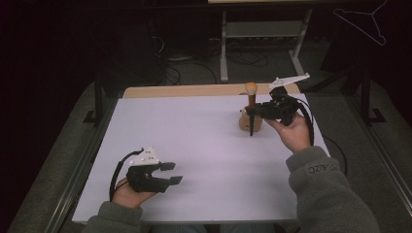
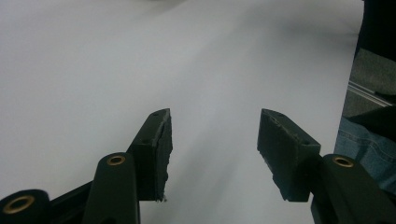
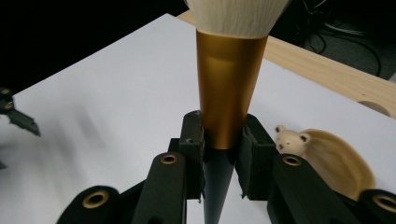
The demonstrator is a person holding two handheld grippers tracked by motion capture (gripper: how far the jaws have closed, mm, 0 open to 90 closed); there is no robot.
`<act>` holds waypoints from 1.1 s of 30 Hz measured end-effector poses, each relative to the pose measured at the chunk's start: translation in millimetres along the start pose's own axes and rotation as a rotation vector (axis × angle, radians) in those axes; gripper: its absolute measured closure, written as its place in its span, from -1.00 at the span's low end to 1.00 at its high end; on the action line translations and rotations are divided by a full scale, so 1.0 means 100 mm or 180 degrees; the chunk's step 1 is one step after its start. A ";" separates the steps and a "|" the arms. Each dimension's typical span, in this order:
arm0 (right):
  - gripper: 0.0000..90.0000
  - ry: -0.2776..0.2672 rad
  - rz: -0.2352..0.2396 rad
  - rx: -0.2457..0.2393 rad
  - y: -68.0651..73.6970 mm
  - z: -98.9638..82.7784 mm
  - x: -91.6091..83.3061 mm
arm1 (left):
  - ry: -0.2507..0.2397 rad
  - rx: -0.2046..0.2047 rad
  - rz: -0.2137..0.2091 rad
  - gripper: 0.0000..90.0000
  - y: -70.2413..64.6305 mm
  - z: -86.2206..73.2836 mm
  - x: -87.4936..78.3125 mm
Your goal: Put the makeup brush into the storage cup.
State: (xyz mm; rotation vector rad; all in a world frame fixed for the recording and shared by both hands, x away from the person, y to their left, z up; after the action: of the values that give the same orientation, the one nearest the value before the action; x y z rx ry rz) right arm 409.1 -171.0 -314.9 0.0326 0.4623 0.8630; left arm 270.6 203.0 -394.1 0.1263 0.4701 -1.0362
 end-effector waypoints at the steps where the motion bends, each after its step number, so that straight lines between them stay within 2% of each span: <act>1: 0.62 0.0002 -0.0014 0.0012 -0.02 0.01 0.00 | -0.0001 -0.0001 0.0001 -0.01 0.00 0.00 0.00; 10: 0.62 -0.0011 -0.0143 0.0140 -0.21 0.09 0.03 | -0.0012 -0.0001 -0.0005 -0.01 0.01 0.00 -0.01; 27: 0.62 -0.0053 -0.0394 0.0174 -0.41 0.45 0.12 | -0.0045 -0.0044 -0.0006 -0.02 0.02 0.00 -0.02; 33: 0.62 -0.0067 -0.0489 0.0181 -0.49 0.50 0.18 | -0.0045 -0.0014 -0.0026 -0.02 0.03 0.00 -0.02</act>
State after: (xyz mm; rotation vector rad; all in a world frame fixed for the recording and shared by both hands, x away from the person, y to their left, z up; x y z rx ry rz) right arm 474.3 -181.9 -287.1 0.0577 0.4635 0.6981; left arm 272.0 206.4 -393.5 0.1130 0.4602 -1.0433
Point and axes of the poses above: each handheld gripper's, and its own axes: x roughly forward along the jaws, z roughly out of its top, y roughly to its left, the point moved 2 cm from there along x, roughly forward along the jaws, and after that the axes turned 12 degrees about -y, right-handed, at the moved point
